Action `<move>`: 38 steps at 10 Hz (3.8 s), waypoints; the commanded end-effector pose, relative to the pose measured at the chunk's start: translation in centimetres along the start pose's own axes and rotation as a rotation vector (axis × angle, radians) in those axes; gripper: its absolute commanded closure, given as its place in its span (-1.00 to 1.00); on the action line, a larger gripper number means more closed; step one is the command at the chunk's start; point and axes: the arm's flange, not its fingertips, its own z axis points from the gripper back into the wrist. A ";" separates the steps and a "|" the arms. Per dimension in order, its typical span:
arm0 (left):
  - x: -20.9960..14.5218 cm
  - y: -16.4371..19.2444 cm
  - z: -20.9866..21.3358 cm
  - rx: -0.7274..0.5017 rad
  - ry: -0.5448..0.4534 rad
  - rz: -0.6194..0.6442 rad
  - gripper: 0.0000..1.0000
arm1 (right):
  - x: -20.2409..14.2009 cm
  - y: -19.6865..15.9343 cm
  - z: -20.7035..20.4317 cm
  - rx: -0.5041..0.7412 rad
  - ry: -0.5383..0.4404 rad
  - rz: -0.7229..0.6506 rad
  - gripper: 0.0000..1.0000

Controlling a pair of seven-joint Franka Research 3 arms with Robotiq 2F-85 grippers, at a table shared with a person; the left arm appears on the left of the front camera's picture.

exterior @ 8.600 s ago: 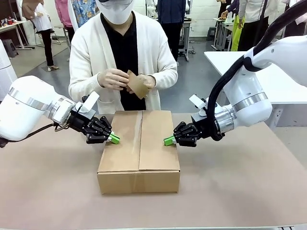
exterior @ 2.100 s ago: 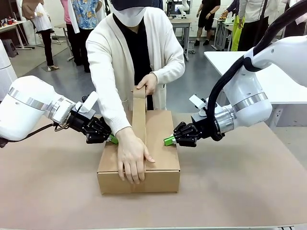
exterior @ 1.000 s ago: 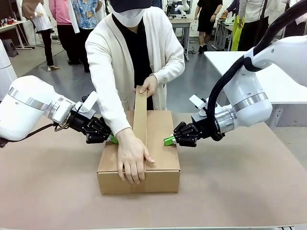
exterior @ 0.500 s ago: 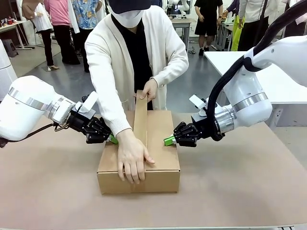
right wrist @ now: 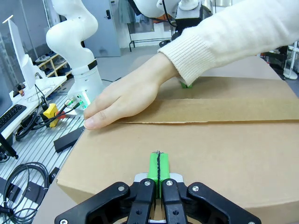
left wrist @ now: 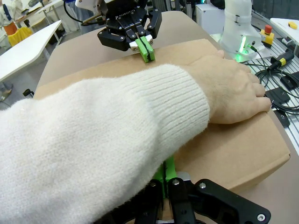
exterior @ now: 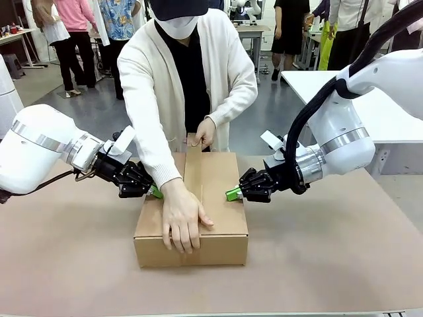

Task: Wrap the clocks to prevent damage.
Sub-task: After the human seals the box with tape, release both hands from the side flaps of the Package Box.

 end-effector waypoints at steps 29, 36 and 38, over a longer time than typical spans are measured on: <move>-0.7 -0.2 -0.5 0.001 0.020 0.004 0.99 | -0.3 0.0 -0.2 -0.006 0.006 -0.007 0.98; -0.7 -0.2 -0.5 0.001 0.020 0.004 0.99 | -0.3 0.0 -0.2 -0.006 0.006 -0.007 0.98; -0.7 -0.2 -0.5 0.001 0.020 0.004 0.99 | -0.3 0.0 -0.2 -0.006 0.006 -0.007 0.98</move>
